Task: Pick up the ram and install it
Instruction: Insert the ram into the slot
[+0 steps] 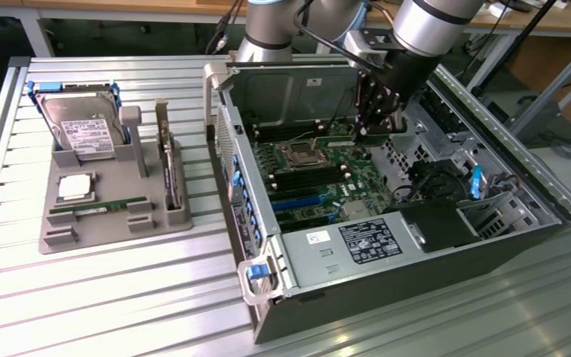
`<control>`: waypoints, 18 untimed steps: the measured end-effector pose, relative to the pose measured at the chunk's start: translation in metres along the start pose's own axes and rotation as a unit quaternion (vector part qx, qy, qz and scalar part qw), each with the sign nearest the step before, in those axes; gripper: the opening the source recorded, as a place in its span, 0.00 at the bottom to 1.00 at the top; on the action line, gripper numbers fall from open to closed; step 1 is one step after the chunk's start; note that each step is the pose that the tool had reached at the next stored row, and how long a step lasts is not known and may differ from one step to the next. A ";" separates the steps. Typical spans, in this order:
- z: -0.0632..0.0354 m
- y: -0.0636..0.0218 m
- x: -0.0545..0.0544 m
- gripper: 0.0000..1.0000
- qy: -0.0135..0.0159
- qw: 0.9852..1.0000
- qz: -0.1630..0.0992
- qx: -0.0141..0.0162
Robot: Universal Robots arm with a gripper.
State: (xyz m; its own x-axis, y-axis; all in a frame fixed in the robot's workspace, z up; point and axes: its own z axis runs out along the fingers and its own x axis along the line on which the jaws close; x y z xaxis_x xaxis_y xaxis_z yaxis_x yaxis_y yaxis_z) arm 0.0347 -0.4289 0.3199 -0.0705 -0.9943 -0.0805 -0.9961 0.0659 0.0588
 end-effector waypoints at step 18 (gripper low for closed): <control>0.0073 -0.0004 0.001 0.12 0.002 1.000 -0.029 -0.002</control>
State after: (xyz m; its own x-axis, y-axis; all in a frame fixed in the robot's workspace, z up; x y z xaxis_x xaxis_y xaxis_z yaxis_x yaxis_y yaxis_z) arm 0.0346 -0.4290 0.3125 -0.0121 -0.9967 -0.0805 -0.9982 0.0074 0.0589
